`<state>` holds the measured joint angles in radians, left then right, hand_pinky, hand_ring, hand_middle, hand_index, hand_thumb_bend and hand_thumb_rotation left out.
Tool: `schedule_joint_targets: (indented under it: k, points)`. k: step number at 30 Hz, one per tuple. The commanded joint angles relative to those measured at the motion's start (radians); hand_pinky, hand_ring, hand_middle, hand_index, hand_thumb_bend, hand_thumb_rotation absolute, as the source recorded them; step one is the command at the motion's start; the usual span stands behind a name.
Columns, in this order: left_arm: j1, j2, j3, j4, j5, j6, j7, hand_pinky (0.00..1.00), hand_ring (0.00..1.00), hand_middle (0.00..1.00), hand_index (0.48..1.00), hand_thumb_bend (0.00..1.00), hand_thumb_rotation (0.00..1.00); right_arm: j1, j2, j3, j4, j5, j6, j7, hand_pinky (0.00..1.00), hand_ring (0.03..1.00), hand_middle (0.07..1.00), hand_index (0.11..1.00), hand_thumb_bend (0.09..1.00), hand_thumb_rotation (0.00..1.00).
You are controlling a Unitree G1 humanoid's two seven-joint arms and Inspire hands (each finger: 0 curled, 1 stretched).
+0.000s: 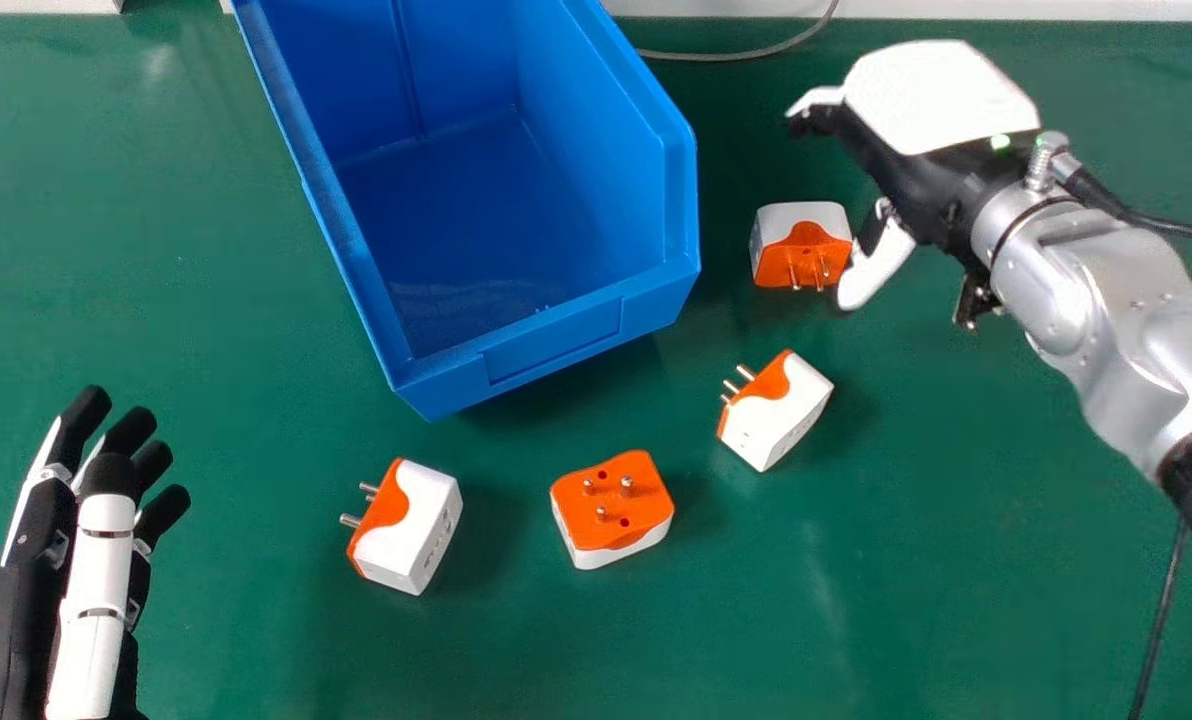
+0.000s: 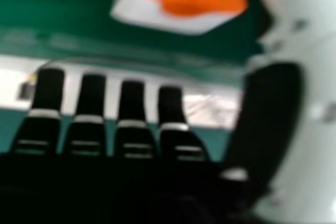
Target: Pick all objects and put in blue box
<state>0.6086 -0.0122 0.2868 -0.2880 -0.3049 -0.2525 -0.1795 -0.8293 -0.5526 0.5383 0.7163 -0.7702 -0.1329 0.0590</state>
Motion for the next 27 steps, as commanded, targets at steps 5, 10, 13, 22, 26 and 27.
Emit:
schedule_joint_targets:
  k: [5,10,13,22,26,27]
  points:
    - [0.006,0.006,0.009,-0.015,-0.002,-0.019,-0.006,0.86,0.89,0.89,0.906,0.46,0.69,-0.068,-0.029,0.005,0.062,-0.044,-0.099,-0.012,0.89,0.961,0.958,0.939,0.972,0.27]
    - [0.011,0.008,0.007,-0.028,0.013,-0.004,0.006,0.86,0.89,0.89,0.904,0.47,0.69,-0.091,-0.016,0.021,0.121,-0.093,-0.145,-0.06,0.93,0.984,0.983,0.963,0.99,0.27]
    - [0.01,0.013,0.007,-0.032,0.009,-0.002,0.004,0.86,0.89,0.89,0.906,0.48,0.7,-0.105,-0.004,0.03,0.151,-0.113,-0.158,-0.068,0.94,0.992,0.991,0.976,0.996,0.27]
    - [0.007,0.021,0.016,-0.026,0.026,-0.016,0.009,0.87,0.89,0.89,0.909,0.49,0.7,-0.144,0.035,0.073,0.266,-0.162,-0.198,-0.177,0.9,0.985,0.98,0.961,1.0,0.24]
    - [0.005,0.022,0.017,-0.025,0.003,-0.009,-0.001,0.86,0.89,0.89,0.909,0.47,0.7,-0.164,0.05,0.095,0.316,-0.17,-0.212,-0.198,0.85,0.96,0.959,0.937,1.0,0.23]
    - [0.008,0.021,0.016,-0.031,0.005,-0.001,0.004,0.86,0.89,0.89,0.908,0.47,0.7,-0.167,0.055,0.099,0.327,-0.173,-0.212,-0.204,0.84,0.95,0.95,0.927,0.995,0.22]
